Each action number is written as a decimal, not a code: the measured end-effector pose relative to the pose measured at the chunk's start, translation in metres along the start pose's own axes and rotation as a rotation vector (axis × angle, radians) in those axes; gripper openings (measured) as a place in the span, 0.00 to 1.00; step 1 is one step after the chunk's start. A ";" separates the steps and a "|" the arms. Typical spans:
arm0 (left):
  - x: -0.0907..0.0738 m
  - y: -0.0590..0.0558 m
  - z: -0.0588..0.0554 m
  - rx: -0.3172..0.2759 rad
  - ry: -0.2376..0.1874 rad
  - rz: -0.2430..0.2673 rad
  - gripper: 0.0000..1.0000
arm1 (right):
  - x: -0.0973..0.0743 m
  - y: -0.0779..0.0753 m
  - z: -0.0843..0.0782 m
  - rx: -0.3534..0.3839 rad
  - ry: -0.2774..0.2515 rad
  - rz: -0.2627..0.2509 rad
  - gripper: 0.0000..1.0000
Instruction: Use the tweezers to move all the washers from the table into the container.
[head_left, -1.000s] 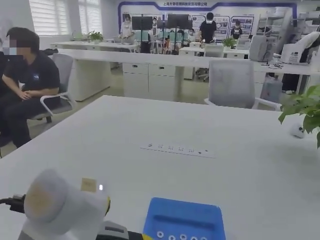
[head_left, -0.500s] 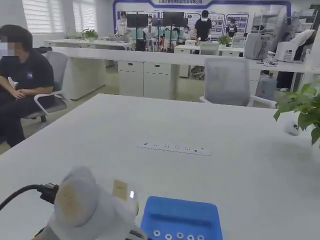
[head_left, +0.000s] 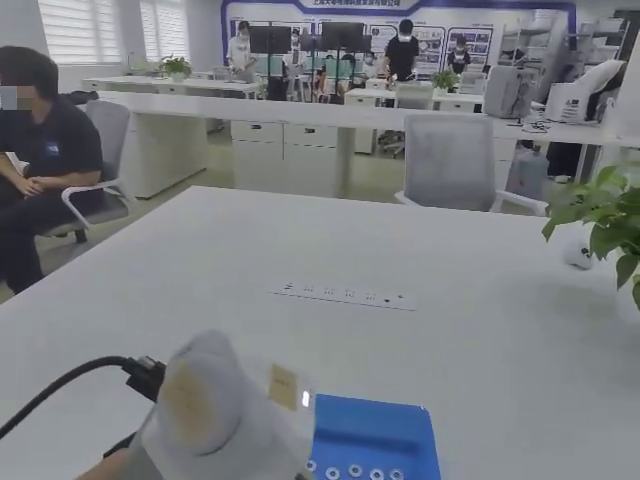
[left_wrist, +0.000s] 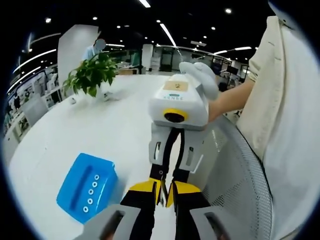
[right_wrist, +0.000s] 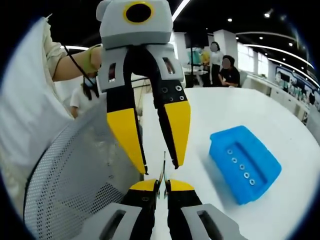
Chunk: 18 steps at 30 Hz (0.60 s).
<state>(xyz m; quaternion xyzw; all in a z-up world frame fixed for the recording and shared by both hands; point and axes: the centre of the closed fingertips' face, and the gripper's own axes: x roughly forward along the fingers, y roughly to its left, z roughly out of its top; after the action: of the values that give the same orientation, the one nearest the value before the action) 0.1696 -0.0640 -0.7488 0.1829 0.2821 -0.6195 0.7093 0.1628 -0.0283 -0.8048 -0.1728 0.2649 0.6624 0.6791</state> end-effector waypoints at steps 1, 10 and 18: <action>0.002 0.000 0.000 0.009 0.009 0.001 0.08 | 0.000 0.000 0.001 -0.003 0.000 -0.002 0.04; 0.004 0.001 0.001 0.047 0.040 -0.010 0.00 | -0.002 -0.003 0.001 -0.004 -0.009 -0.016 0.04; 0.002 0.006 0.006 0.087 0.056 0.017 0.00 | -0.004 -0.009 0.005 0.017 -0.033 -0.020 0.05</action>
<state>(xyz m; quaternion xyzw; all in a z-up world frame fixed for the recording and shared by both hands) 0.1762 -0.0684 -0.7461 0.2334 0.2731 -0.6198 0.6977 0.1723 -0.0288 -0.7999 -0.1587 0.2573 0.6562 0.6913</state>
